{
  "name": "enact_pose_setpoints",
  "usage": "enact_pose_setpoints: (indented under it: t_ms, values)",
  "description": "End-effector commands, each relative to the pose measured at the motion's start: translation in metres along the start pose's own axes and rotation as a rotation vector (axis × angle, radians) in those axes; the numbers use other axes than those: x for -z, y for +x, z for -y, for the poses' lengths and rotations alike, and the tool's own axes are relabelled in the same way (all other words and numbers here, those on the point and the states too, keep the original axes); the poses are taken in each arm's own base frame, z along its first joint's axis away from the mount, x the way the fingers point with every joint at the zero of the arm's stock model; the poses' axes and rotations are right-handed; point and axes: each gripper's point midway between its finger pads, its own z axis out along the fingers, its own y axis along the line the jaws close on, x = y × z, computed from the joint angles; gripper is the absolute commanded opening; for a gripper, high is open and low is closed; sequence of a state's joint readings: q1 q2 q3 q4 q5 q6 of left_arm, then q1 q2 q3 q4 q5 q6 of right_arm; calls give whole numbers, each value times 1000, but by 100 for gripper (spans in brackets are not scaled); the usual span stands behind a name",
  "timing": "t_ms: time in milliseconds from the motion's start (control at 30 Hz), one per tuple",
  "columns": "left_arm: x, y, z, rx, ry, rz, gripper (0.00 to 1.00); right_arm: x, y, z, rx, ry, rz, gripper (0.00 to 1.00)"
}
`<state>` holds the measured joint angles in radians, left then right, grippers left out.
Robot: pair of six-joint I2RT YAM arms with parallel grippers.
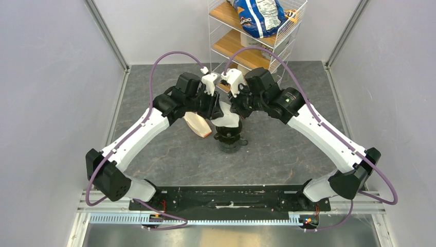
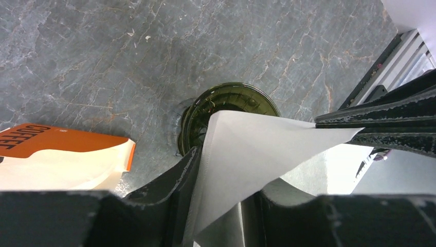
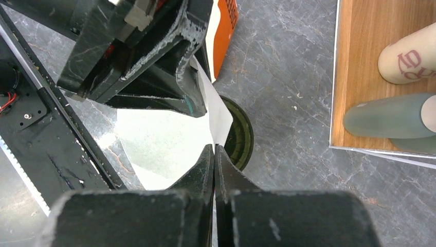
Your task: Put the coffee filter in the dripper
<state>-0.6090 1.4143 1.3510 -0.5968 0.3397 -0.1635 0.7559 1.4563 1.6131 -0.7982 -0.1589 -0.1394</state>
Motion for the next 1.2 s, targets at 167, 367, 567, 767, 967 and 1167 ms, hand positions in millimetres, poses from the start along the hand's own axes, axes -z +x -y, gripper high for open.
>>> enact_pose_setpoints:
  t_ms: [167, 367, 567, 767, 967, 1167]
  values:
    - [12, -24, 6, -1, -14, 58, 38, 10, -8, -4, 3, -6, 27, 0]
    - [11, -23, 5, -12, -14, 58, 28, 10, -6, -6, -13, -14, 19, 0]
    - [13, -22, 8, -23, 4, 61, 6, 8, -6, -6, -26, -16, 13, 0]
    - [14, -16, 8, -17, -4, 41, 2, 6, -5, 2, -43, 30, 3, 0]
    - [15, -5, 16, 2, 25, -29, 29, 4, 2, 5, -54, 52, -11, 0]
    - [20, -3, 5, 16, -22, -29, 57, -5, 23, 3, -55, 37, -40, 0]
